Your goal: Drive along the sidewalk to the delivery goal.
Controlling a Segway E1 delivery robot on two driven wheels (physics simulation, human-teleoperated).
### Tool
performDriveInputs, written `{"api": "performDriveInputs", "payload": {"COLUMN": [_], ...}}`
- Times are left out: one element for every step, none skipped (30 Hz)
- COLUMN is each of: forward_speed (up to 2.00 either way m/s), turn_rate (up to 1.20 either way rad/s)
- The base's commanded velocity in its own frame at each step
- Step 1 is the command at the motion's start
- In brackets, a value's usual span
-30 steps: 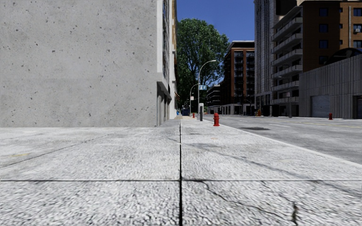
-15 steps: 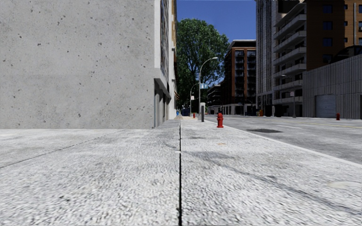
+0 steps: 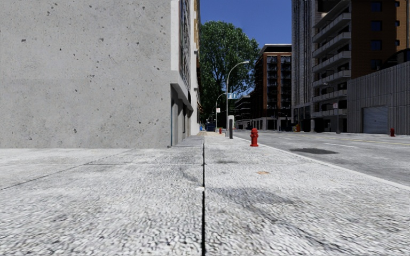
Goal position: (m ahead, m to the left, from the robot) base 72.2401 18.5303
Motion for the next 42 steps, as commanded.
{"api": "performDriveInputs", "payload": {"forward_speed": [2.0, 2.0, 2.0, 2.0, 2.0, 2.0, 2.0, 2.0, 2.0, 2.0, 2.0, 2.0, 2.0, 2.0, 2.0, 2.0, 2.0, 2.0, 2.0, 2.0, 2.0, 2.0, 2.0, 2.0, 2.0, 2.0, 2.0, 2.0, 2.0, 2.0, 2.0, 2.0, 2.0, 2.0, 2.0, 2.0, 2.0, 2.0, 2.0, 2.0, 2.0, 2.0], "turn_rate": [0.0, 0.0, 0.0, 0.0, 0.0, 0.0, 0.0, 0.0, 0.0, 0.0, 0.0, 0.0, 0.0, 0.0, 0.0, 0.0, 0.0, 0.0, 0.0, 0.0, 0.0, 0.0, 0.0, 0.0, 0.0, 0.0, 0.0, 0.0, 0.0, 0.0, 0.0, 0.0, 0.0, 0.0, 0.0, 0.0, 0.0, 0.0, 0.0, 0.0, 0.0, 0.0]}}
